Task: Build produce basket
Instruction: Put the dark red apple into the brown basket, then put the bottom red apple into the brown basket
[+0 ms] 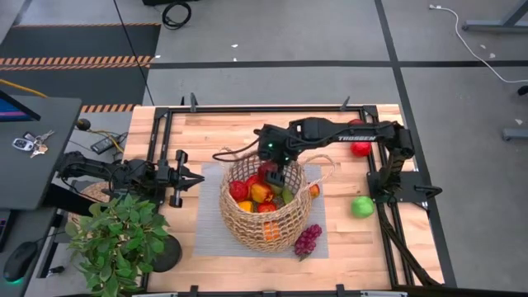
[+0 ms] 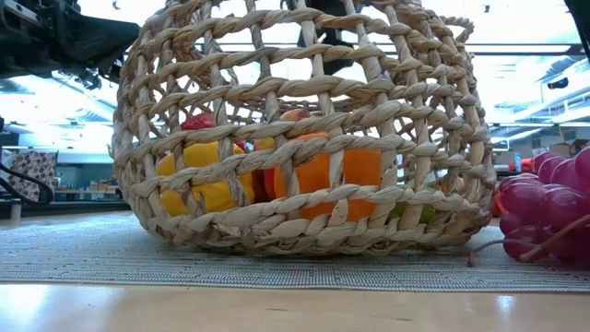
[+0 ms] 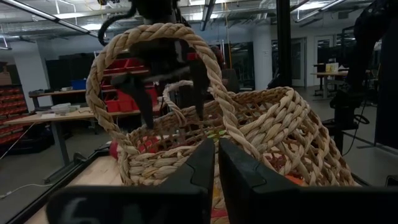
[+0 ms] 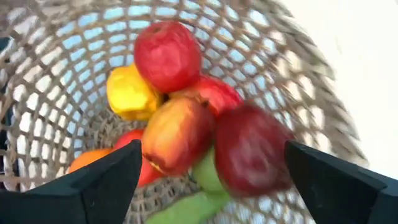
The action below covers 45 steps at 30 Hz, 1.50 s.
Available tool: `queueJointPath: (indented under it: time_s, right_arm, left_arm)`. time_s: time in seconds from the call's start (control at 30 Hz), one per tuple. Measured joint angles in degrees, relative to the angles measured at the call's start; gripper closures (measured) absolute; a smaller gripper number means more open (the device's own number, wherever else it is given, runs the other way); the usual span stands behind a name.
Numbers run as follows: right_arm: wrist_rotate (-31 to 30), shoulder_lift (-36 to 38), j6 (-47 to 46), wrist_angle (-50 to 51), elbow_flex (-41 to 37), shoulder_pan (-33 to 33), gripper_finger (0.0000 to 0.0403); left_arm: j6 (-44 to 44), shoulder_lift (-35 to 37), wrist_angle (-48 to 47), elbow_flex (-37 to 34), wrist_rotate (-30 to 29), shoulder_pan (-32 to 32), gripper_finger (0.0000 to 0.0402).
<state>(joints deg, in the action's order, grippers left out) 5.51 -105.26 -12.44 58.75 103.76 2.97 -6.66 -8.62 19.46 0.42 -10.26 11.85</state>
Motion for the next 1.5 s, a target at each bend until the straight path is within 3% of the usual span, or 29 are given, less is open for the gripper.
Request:
queueJointPath:
  time_s: [0.23,0.43,0.63,0.83,1.0,1.17,1.4,1.5]
  right_arm:
    - [-2.09,1.58,-2.34,10.61,8.17,-3.39,0.0009]
    - [-11.52,5.04,-4.46,14.29,11.01,-13.61,0.0013]
    - [-24.43,8.90,-11.08,24.67,11.02,-22.86,0.0018]
    - [-29.33,13.31,-19.65,28.55,8.84,-28.95,0.0025]
    - [-34.10,16.02,-27.46,28.34,1.51,-37.16,0.0032]
    - [-36.43,18.66,-36.92,25.40,-11.99,-43.85,0.0035]
    - [-36.54,24.91,-43.99,7.54,-35.33,-47.22,0.0035]
    - [-40.03,26.81,-46.15,1.89,-43.52,-47.16,0.0035]
  left_arm:
    - [0.00,0.00,0.00,-0.01,0.02,-0.01,0.0366]
    - [0.00,0.00,0.00,-0.01,0.00,-0.01,0.0371]
    - [0.00,0.00,0.00,-0.01,0.00,0.00,0.0370]
    - [0.00,0.00,-0.02,0.00,0.00,0.00,0.0367]
    - [0.00,0.00,0.00,-0.02,0.00,0.00,0.0373]
    - [-0.02,0.00,0.00,0.00,0.00,-0.02,0.0370]
    - [0.00,0.00,0.00,0.00,0.00,-0.02,0.0368]
    - [0.00,0.00,0.00,0.00,0.00,0.00,0.0373]
